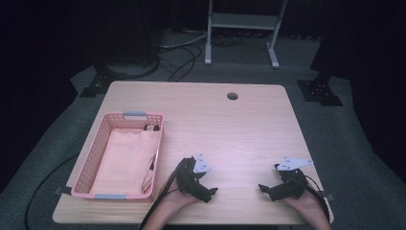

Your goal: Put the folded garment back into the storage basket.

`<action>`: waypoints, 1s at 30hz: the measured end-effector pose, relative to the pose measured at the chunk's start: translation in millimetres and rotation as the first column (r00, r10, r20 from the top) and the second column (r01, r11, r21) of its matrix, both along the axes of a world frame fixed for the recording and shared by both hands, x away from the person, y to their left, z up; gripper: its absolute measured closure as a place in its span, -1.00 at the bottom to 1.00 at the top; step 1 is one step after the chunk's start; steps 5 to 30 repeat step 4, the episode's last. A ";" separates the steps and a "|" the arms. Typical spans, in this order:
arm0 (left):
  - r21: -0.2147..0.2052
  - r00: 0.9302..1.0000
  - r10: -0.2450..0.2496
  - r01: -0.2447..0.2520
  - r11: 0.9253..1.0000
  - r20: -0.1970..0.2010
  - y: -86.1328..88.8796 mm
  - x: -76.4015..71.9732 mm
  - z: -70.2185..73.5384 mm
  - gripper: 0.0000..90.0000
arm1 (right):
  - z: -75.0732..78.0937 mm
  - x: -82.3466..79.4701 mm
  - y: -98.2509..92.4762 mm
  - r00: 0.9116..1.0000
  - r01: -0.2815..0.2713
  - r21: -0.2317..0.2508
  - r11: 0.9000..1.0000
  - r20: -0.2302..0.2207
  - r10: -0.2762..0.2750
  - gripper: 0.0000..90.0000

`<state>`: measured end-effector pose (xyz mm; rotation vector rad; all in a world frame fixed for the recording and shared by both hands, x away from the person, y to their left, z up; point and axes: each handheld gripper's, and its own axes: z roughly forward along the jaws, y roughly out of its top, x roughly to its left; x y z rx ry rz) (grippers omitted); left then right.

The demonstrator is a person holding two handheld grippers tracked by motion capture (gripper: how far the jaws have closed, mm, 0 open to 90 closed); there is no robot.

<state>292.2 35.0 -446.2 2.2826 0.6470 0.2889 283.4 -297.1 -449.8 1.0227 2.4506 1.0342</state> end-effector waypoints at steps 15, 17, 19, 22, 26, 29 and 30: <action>0.000 1.000 0.008 -0.008 1.000 0.000 0.3 -0.4 0.0 -1.00 | 0.0 -0.7 0.0 1.000 0.006 0.000 1.000 0.000 -0.006 -1.00; 0.000 1.000 0.008 -0.008 1.000 0.000 0.3 -0.4 0.0 -1.00 | 0.0 -0.7 0.0 1.000 0.006 0.000 1.000 0.000 -0.006 -1.00; 0.000 1.000 0.008 -0.008 1.000 0.000 0.3 -0.4 0.0 -1.00 | 0.0 -0.7 0.0 1.000 0.006 0.000 1.000 0.000 -0.006 -1.00; 0.000 1.000 0.008 -0.008 1.000 0.000 0.3 -0.4 0.0 -1.00 | 0.0 -0.7 0.0 1.000 0.006 0.000 1.000 0.000 -0.006 -1.00; 0.000 1.000 0.008 -0.008 1.000 0.000 0.3 -0.4 0.0 -1.00 | 0.0 -0.7 0.0 1.000 0.006 0.000 1.000 0.000 -0.006 -1.00; 0.000 1.000 0.008 -0.008 1.000 0.000 0.3 -0.4 0.0 -1.00 | 0.0 -0.7 0.0 1.000 0.006 0.000 1.000 0.000 -0.006 -1.00; 0.000 1.000 0.008 -0.008 1.000 0.000 0.3 -0.4 0.0 -1.00 | 0.0 -0.7 0.0 1.000 0.006 0.000 1.000 0.000 -0.006 -1.00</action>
